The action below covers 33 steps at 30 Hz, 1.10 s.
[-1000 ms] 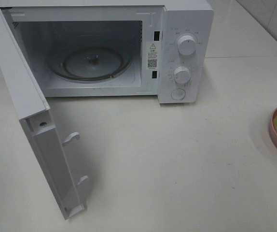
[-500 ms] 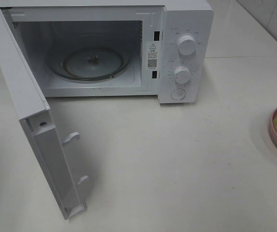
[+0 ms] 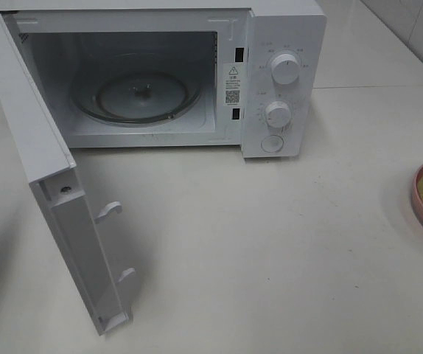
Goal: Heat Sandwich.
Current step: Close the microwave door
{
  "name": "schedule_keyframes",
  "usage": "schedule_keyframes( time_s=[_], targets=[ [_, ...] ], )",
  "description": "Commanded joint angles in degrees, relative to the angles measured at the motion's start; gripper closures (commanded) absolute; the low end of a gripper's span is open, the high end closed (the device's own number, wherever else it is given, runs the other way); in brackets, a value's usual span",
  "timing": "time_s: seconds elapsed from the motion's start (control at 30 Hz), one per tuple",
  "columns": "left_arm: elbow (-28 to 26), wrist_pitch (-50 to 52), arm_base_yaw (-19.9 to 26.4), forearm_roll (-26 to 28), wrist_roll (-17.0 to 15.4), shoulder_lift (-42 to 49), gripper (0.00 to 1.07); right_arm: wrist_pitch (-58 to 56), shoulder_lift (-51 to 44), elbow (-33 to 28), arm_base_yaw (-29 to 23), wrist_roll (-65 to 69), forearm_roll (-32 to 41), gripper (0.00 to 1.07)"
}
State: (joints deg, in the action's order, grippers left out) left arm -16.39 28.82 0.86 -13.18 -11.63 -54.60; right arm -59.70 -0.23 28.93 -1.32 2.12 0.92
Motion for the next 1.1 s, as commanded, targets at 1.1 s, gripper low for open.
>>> schedule_keyframes(
  time_s=[1.1],
  targets=[
    [0.17,23.61,-23.49,4.93,3.61,-26.99,1.07,0.29,-1.55,-0.17,0.29,0.52,-0.4,0.41]
  ],
)
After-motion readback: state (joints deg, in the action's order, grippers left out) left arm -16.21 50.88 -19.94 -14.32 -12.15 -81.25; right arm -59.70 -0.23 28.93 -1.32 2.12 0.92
